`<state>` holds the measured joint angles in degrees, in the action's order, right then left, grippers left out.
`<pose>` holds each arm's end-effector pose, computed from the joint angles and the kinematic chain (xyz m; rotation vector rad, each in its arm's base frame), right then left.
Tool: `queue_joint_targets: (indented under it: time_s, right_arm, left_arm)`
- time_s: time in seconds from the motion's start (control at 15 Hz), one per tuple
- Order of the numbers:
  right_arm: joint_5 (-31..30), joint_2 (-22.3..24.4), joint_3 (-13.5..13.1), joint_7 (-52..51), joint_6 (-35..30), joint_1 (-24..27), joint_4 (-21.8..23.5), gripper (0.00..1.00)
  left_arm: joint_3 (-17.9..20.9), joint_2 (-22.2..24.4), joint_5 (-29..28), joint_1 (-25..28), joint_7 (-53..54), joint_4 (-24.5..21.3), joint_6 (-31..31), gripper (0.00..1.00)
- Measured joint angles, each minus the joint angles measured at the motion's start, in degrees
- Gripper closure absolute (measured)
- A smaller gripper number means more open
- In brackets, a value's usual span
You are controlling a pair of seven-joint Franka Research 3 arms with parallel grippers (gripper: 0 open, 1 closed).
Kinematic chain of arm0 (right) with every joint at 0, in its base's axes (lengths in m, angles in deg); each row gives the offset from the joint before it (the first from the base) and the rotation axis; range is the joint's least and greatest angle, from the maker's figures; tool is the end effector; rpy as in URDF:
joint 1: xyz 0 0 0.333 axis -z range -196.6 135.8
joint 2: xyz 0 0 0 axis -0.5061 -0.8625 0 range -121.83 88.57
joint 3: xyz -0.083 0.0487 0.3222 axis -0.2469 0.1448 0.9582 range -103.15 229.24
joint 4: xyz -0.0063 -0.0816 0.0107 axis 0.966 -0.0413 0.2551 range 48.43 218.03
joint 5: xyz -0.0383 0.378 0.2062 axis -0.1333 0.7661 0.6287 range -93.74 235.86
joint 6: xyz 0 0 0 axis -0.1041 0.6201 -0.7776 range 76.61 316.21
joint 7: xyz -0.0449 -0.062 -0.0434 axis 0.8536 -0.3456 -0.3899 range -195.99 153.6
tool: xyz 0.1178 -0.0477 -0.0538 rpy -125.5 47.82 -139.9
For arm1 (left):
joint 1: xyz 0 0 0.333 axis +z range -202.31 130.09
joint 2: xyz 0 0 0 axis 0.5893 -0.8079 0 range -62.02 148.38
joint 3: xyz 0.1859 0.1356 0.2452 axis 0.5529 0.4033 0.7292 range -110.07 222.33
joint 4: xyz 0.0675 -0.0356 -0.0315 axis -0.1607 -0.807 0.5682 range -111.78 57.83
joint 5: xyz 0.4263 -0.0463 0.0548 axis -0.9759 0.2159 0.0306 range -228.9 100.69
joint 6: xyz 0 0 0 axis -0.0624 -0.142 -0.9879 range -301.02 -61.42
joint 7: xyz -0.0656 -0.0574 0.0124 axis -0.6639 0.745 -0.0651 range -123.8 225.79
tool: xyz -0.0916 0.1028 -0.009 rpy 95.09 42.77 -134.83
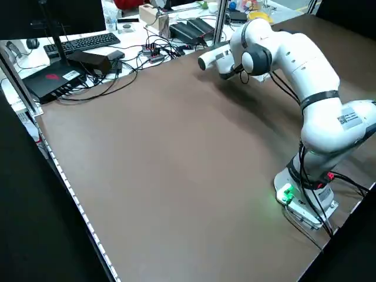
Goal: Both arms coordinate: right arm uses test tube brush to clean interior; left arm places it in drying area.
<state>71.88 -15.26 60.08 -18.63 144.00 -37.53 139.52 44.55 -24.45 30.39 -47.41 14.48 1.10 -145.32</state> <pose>0.5823 0.0440 0.5621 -3.1280 -0.0420 0.1059 0.7505 -0.3609 0.1187 1.2552 1.0760 -1.0647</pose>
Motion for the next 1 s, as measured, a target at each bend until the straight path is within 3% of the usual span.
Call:
queue_joint_targets:
  time_s: [1.0]
  right_arm:
    - [0.00, -0.06, 0.10, 0.00, 0.73, -0.19, 0.00, 0.00]
  left_arm:
    - [-0.03, 0.00, 0.74, -0.09, 0.00, 0.00, -0.21, 0.77]
